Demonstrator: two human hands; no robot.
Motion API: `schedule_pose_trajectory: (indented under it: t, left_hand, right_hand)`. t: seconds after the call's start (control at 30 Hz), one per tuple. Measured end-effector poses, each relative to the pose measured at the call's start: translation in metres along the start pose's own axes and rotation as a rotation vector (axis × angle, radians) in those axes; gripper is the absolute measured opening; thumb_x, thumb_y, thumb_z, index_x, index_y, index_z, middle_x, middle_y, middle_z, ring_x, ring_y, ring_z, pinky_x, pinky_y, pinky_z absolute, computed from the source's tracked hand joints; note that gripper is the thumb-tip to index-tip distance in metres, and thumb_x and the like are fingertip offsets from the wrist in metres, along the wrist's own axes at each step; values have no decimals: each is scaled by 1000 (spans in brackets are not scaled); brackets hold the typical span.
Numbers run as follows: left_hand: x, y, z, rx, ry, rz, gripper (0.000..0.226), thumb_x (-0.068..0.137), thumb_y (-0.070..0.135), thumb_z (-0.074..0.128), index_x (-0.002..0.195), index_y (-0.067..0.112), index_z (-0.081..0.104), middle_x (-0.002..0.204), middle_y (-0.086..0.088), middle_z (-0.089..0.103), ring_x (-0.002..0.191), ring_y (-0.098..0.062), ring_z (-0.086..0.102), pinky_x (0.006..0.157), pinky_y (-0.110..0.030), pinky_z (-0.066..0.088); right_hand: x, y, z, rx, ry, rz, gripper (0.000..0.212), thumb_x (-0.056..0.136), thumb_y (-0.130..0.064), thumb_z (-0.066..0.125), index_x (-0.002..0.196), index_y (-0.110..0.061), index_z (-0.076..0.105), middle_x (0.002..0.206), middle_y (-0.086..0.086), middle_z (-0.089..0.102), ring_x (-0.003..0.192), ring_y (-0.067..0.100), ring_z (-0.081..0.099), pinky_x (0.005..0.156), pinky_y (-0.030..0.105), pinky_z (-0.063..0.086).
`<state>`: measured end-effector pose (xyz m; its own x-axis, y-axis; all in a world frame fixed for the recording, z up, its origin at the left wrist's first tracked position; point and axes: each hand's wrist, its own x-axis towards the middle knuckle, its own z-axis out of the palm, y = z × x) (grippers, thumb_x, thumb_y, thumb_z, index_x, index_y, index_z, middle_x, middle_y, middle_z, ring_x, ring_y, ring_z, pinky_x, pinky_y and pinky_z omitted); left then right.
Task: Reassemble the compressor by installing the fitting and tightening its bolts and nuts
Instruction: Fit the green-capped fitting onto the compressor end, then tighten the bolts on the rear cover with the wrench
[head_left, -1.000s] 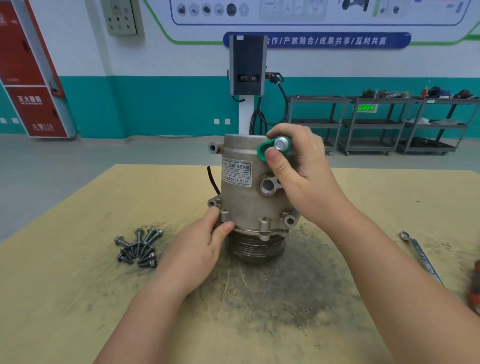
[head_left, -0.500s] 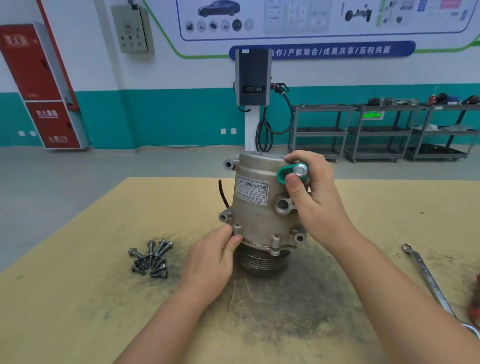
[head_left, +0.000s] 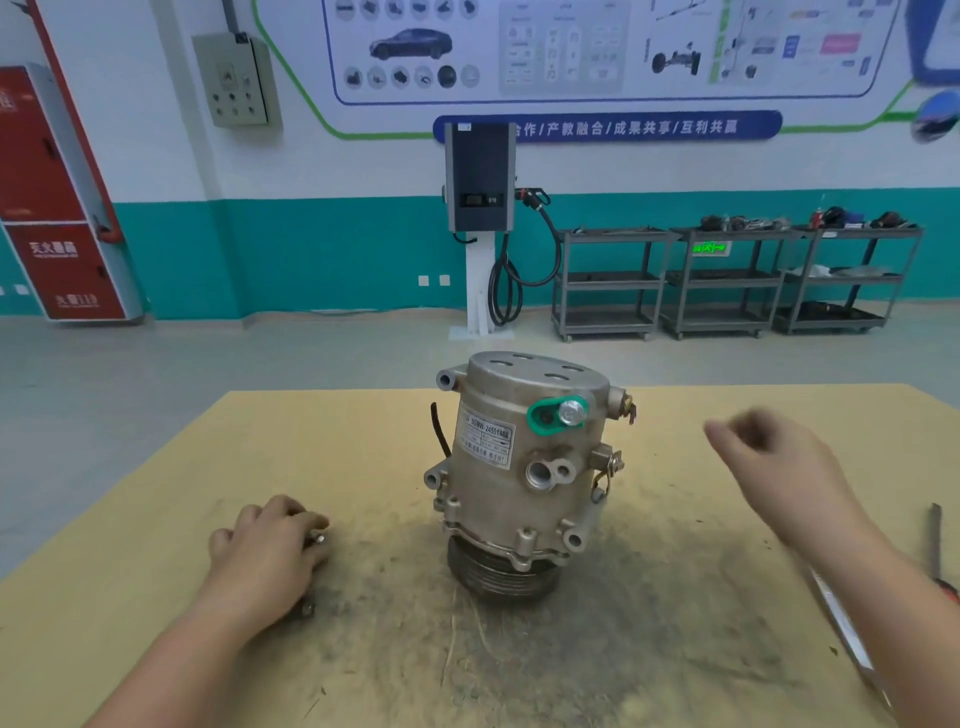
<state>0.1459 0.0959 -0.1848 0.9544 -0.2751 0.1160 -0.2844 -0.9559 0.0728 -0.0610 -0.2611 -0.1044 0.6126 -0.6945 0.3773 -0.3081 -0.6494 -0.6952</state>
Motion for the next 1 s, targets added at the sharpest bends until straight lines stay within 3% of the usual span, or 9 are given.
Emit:
schedule_pose_trajectory:
  t: [0.1,0.2,0.3,0.43,0.53,0.6,0.7,0.83,1.0]
  left_hand:
    - [3,-3,7,-48,39,-1,19,98,40,51,109,41,66,126,13,55,118,-17,41,79,-34,23]
    - [-1,3,5,-116,121,-47,10,94,31,60,89,38,65,119,8,62,115,-23,42,78,-35,22]
    - [-12,22,-12,-475,263,31,13,93,20,64,84,29,62,96,5,70,108,-29,53,82,-36,31]
    - [-43,92,-75,-1187,390,303,11,88,16,68,85,26,66,82,11,71,83,-2,65,72,-7,44]
    - [-62,141,-118,-1492,401,496,12,74,29,71,85,28,68,85,7,73,81,-6,68,73,-12,51]
    - [-65,160,-133,-1474,360,590,16,71,31,73,85,35,68,86,11,73,82,-4,69,72,-12,51]
    - [-64,167,-138,-1229,239,661,22,77,25,78,87,41,67,86,17,71,85,-4,67,73,-13,50]
    - [-68,157,-133,-1054,218,670,23,78,27,80,89,43,67,84,20,70,81,-1,65,68,-9,47]
    - [-74,151,-132,-1111,136,653,21,68,37,73,86,47,70,86,16,73,86,-2,69,79,-28,53]
  right_hand:
    - [6,58,-12,-624,-326,322,28,96,-33,54,83,-8,59,89,11,66,89,29,61,66,25,36]
    - [1,87,-15,-804,-427,364,38,98,-35,49,66,-15,41,67,-1,46,80,24,52,59,24,34]
    - [0,90,-13,-819,-473,362,39,96,-36,51,65,-17,37,68,-3,42,90,23,58,62,24,34]
    - [-4,87,-4,-711,-456,362,34,101,-25,41,68,-18,37,73,-3,49,78,20,51,56,25,34]
    - [-2,69,-9,-136,-302,392,27,102,-20,40,77,-11,46,64,4,61,62,23,59,56,27,42]
    - [-3,45,-23,337,-191,321,23,102,-22,44,84,-11,51,54,5,59,47,25,58,58,35,49]
    - [-10,-10,-43,668,-308,116,28,98,-34,50,74,-22,58,51,-1,38,42,16,34,44,28,32]
    - [-26,-73,-41,300,-525,24,59,60,-80,56,98,-37,62,46,-14,50,33,2,36,36,17,30]
    - [-30,-91,-28,228,-626,11,45,71,-64,70,85,-21,72,60,-10,63,33,-1,40,36,13,28]
